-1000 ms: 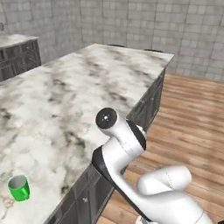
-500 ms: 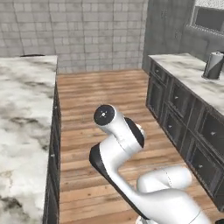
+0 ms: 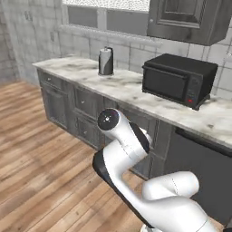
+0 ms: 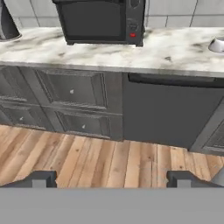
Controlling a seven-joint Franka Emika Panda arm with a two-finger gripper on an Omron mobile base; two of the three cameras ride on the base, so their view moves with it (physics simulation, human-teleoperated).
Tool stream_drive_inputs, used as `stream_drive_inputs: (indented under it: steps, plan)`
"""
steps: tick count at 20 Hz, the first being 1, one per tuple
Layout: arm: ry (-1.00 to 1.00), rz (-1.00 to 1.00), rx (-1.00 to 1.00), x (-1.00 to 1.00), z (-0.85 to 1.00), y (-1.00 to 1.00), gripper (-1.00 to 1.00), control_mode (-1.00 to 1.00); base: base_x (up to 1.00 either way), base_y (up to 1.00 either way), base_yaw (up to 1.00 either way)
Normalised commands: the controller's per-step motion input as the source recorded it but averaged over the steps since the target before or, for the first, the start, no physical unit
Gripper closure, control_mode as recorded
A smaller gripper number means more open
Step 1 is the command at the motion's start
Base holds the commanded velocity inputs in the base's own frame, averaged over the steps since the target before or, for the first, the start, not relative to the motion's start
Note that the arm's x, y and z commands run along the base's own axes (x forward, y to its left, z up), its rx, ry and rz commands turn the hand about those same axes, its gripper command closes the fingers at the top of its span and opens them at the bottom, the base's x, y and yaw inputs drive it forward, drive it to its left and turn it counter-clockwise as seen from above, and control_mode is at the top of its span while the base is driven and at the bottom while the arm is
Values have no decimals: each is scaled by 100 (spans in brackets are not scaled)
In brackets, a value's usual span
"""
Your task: Clear the mugs and bowl far away from the sink.
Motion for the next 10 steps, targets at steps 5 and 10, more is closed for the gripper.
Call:
stream_drive_inputs:
  steps: [5,10]
  plan:
    - [0,0,0,0,0,0,-100,100,0,-31,-100]
    - [0,0,0,0,0,0,-100,100,0,-95,-56]
